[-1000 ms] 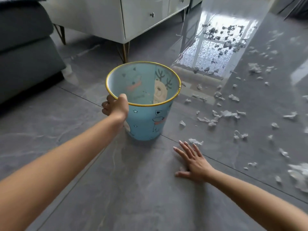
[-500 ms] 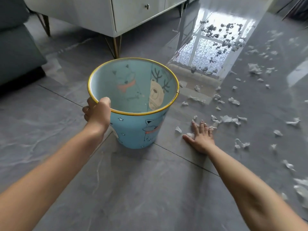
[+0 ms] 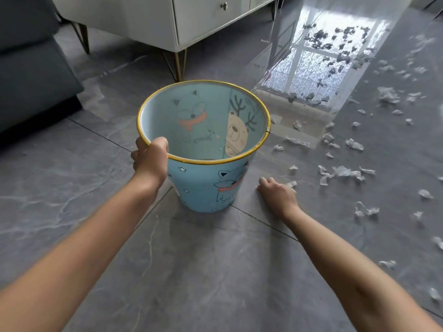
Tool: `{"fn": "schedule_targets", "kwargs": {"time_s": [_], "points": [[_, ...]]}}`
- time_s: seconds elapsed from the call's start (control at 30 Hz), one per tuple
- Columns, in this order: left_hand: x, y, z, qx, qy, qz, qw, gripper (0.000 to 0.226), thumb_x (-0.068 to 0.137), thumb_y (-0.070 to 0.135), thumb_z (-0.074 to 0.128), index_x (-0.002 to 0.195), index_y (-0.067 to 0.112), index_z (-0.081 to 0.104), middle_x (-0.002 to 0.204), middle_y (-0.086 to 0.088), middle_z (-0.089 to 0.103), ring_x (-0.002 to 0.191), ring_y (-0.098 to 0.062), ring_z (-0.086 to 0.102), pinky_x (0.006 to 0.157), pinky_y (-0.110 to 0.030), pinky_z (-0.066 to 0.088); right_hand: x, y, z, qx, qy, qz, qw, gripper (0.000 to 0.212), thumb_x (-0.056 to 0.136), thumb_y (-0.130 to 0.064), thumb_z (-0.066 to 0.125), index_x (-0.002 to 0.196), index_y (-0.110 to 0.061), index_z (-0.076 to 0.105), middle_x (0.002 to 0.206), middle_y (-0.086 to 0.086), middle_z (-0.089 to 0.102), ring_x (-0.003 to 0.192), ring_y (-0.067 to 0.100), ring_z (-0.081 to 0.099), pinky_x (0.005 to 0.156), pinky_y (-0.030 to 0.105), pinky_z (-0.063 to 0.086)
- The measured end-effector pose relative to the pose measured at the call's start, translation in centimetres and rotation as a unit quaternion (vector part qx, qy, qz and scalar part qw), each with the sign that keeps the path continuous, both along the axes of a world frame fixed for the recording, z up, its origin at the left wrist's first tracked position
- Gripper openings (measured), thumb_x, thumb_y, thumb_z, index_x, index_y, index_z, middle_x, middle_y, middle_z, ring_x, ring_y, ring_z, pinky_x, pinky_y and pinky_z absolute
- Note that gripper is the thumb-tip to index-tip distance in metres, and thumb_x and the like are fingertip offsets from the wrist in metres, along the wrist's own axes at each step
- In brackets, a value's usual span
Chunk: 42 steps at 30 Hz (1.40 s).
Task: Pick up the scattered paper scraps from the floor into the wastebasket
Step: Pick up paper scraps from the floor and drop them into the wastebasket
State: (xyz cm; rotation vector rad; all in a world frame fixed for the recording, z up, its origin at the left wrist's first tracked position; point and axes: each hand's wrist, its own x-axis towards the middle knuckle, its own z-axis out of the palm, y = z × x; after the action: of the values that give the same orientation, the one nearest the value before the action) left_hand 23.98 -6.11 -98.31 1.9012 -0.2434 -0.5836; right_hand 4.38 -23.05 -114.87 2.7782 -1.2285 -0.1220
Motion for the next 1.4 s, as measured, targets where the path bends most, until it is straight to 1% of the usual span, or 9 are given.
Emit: {"fn": "schedule_targets", "kwargs": {"time_s": [0.1, 0.23, 0.43, 0.6, 0.67, 0.87, 1.0, 1.17, 1.4], "points": [[0.2, 0.0, -0.2, 0.003, -0.005, 0.008, 1.000, 0.024, 0.075, 0.026, 0.035, 0.096, 0.015, 0.033, 0.119, -0.022, 0.044, 0.127, -0.038, 0.040, 0.092, -0.045, 0.038, -1.8, 0.4, -0.1, 0.023, 0.011, -0.016, 1.000, 0.037, 0.053, -0.023, 0.088, 0.060, -0.013, 0.053, 0.043, 0.007, 0.056, 0.034, 0.022, 0.057, 0.033, 0.019, 0.038], [0.4, 0.0, -0.3, 0.001, 0.008, 0.004, 1.000, 0.060, 0.059, 0.027, 0.032, 0.113, 0.003, 0.043, 0.101, -0.013, 0.038, 0.127, -0.045, 0.040, 0.091, -0.049, 0.042, -4.0, 0.8, 1.4, 0.097, -0.202, -0.113, 0.968, 0.027, 0.098, -0.024, 0.041, 0.089, -0.001, 0.051, 0.089, 0.028, 0.062, 0.085, 0.042, 0.061, 0.063, 0.036, 0.038], [0.3, 0.7, 0.2, -0.044, 0.041, -0.023, 0.998, 0.041, 0.075, 0.017, 0.037, 0.115, 0.013, 0.044, 0.121, -0.013, 0.047, 0.084, -0.021, 0.050, 0.063, -0.041, 0.056, -3.1, -0.2, 11.9, 0.193, -0.607, -0.228, 0.736, 0.041, 0.095, -0.025, 0.038, 0.055, -0.018, 0.032, 0.050, 0.004, 0.034, 0.044, 0.019, 0.040, 0.047, 0.033, 0.033], [-0.5, 1.7, 0.3, -0.069, 0.050, -0.043, 0.995, 0.027, 0.081, 0.010, 0.035, 0.107, 0.014, 0.041, 0.108, -0.006, 0.045, 0.085, -0.023, 0.048, 0.055, -0.042, 0.058, 1.5, 2.6, 22.6, 0.340, -0.733, -0.129, 0.575, 0.040, 0.099, -0.021, 0.035, 0.060, -0.017, 0.036, 0.038, -0.005, 0.034, 0.027, 0.006, 0.027, 0.036, 0.008, 0.021], [-1.0, 1.8, 0.5, -0.068, 0.050, -0.044, 0.996, 0.021, 0.083, 0.009, 0.035, 0.104, 0.013, 0.039, 0.095, -0.003, 0.042, 0.080, -0.020, 0.044, 0.052, -0.039, 0.057, 3.7, 4.0, 24.8, 0.360, -0.705, -0.100, 0.603, 0.039, 0.098, -0.022, 0.037, 0.059, -0.017, 0.037, 0.042, -0.002, 0.036, 0.030, 0.008, 0.030, 0.036, 0.009, 0.022], [-2.2, 3.0, 0.6, -0.024, 0.081, -0.098, 0.992, 0.020, 0.082, 0.007, 0.036, 0.100, 0.016, 0.033, 0.075, -0.002, 0.030, 0.065, -0.015, 0.036, 0.045, -0.039, 0.058, 6.1, 7.1, 25.0, 0.385, -0.357, -0.048, 0.850, 0.028, 0.094, -0.019, 0.045, 0.068, -0.013, 0.054, 0.065, 0.004, 0.051, 0.051, 0.014, 0.046, 0.035, 0.013, 0.039], [-3.2, 4.3, 0.6, -0.026, 0.092, -0.115, 0.989, 0.013, 0.082, 0.006, 0.037, 0.090, 0.016, 0.034, 0.074, -0.001, 0.029, 0.064, -0.014, 0.036, 0.047, -0.038, 0.058, 3.7, 8.4, 25.0, 0.296, -0.165, 0.049, 0.940, 0.041, 0.093, -0.047, 0.046, 0.091, -0.017, 0.074, 0.074, 0.004, 0.065, 0.056, 0.008, 0.046, 0.050, 0.019, 0.035], [-5.5, 5.4, 0.6, -0.033, 0.110, -0.084, 0.990, 0.019, 0.079, 0.005, 0.038, 0.070, 0.019, 0.031, 0.072, -0.002, 0.026, 0.062, -0.015, 0.035, 0.046, -0.040, 0.058, -1.8, 8.8, 23.3, 0.211, -0.382, 0.037, 0.899, 0.017, 0.090, -0.024, 0.058, 0.102, -0.017, 0.067, 0.068, 0.001, 0.069, 0.049, -0.003, 0.057, 0.056, 0.012, 0.045], [-11.8, 3.8, 0.7, -0.034, 0.104, -0.112, 0.988, 0.014, 0.080, 0.004, 0.038, 0.090, 0.015, 0.036, 0.079, 0.000, 0.030, 0.068, -0.012, 0.037, 0.040, -0.035, 0.056, -15.1, 8.2, 15.8, 0.023, -0.618, -0.153, 0.771, 0.032, 0.079, -0.011, 0.054, 0.110, -0.011, 0.054, 0.098, 0.002, 0.060, 0.098, 0.023, 0.058, 0.091, 0.032, 0.041]]}}
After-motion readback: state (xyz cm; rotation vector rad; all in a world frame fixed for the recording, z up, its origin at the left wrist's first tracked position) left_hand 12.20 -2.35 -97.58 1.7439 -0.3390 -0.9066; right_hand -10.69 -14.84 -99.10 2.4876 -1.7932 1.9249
